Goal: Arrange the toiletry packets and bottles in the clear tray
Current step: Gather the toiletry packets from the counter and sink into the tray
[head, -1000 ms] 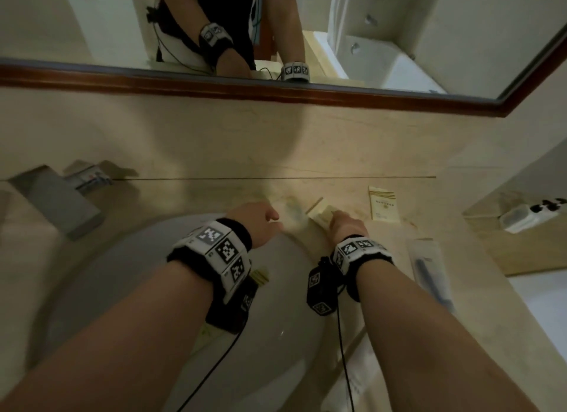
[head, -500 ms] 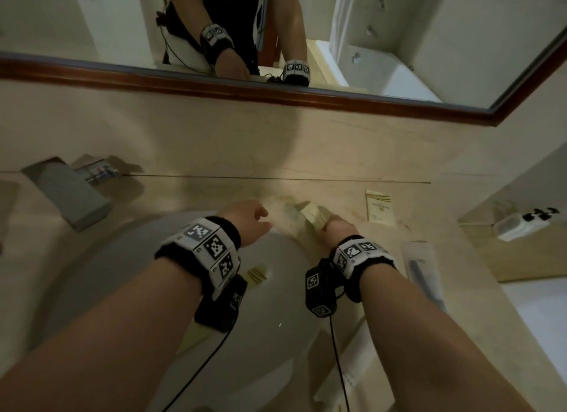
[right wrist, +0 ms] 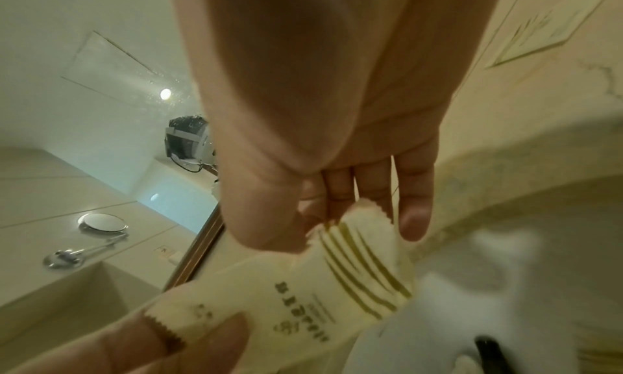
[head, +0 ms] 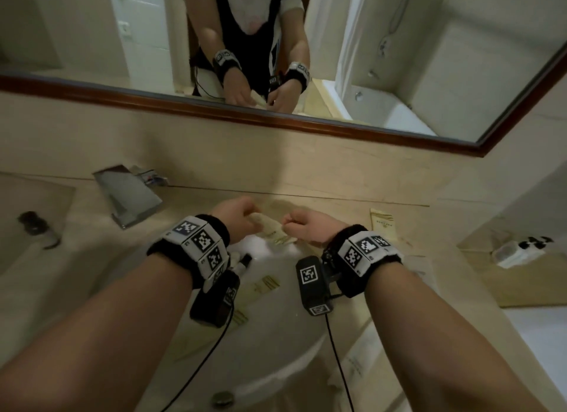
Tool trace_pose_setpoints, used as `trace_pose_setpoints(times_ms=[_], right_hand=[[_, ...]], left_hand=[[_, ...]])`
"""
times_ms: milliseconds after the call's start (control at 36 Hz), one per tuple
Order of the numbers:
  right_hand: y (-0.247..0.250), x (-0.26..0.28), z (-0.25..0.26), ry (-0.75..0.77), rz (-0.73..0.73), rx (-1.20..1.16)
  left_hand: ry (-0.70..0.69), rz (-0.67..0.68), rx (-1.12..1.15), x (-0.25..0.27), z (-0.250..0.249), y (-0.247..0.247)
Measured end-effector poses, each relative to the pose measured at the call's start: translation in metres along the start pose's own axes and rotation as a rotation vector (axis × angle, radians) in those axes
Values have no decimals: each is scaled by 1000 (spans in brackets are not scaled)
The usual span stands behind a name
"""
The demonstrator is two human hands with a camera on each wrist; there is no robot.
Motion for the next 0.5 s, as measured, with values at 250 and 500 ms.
trace_pose_setpoints(times_ms=[250, 500], right_hand=[[-49, 14, 73, 105, -47, -110], [-126, 1, 151, 134, 3, -31]], left_hand=[[96, -103, 254, 41, 64, 30], [268, -165, 360, 95, 163, 72]])
Point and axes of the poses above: each hand's wrist, its own x-axis away from the middle knuckle, its own y-axis out of the back of the hand, z = x × y, the point moved 7 cm from there along -x, towards the middle knuckle, and after that the axes turned 7 degrees about -x, right-handed, at the moved point
